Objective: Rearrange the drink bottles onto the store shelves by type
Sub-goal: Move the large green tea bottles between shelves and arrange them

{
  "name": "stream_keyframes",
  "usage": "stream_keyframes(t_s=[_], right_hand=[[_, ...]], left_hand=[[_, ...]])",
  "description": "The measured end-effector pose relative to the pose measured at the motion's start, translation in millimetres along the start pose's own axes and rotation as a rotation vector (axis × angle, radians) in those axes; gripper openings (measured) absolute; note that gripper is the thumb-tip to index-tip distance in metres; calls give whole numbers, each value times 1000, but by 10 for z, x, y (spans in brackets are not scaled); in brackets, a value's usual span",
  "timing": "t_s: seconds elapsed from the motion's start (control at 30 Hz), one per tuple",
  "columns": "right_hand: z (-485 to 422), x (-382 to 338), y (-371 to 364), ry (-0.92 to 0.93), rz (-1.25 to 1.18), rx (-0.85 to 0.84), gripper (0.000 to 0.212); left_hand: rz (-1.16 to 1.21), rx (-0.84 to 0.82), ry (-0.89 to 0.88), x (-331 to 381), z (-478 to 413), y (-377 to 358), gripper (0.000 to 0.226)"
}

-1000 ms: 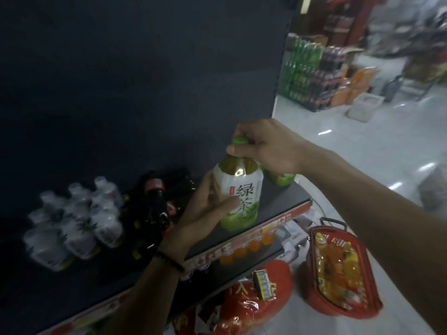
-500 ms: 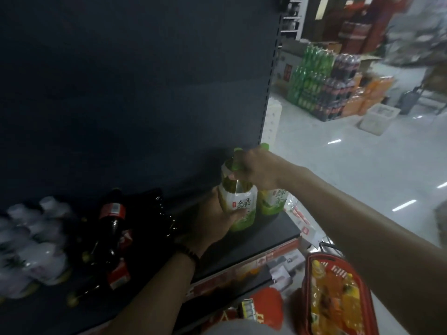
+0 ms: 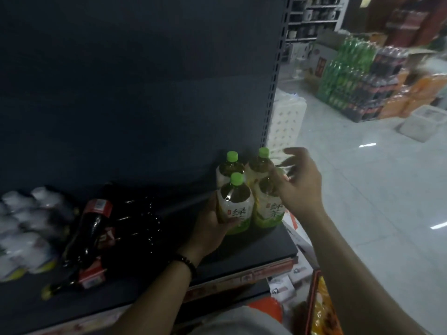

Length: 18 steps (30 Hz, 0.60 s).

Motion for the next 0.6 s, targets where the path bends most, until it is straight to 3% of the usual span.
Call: stream_keyframes(t_s=[0.03, 0.13, 0.2, 0.53, 0.57, 0.6], right_hand=[[104, 183, 26, -38, -12, 9, 57], [371, 692, -207, -153, -61, -268, 87], [456, 833, -324, -141, -85, -363, 97], [488, 980, -392, -45, -68, -361, 100], [493, 983, -397, -43, -71, -365, 103], [496, 986, -403, -38, -63, -365, 107]], left_hand=[[-10, -3, 17, -35, -7, -16, 75], [-40, -9, 42, -104, -29, -55, 74], [-30, -18, 62, -134, -22, -92, 76], [3, -7, 72, -37, 22, -228, 62], [47, -25, 49, 21, 27, -201, 68], [86, -34, 29, 74, 15, -145, 91]])
Point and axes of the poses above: each hand's wrist, its own z-axis away from the middle knuckle, its own y-axis out of the back of the hand, x = y × z, the point moved 8 cm from there along -z, towards the middle knuckle, and after that the axes turned 9 degrees about y, right-handed, at the moved point
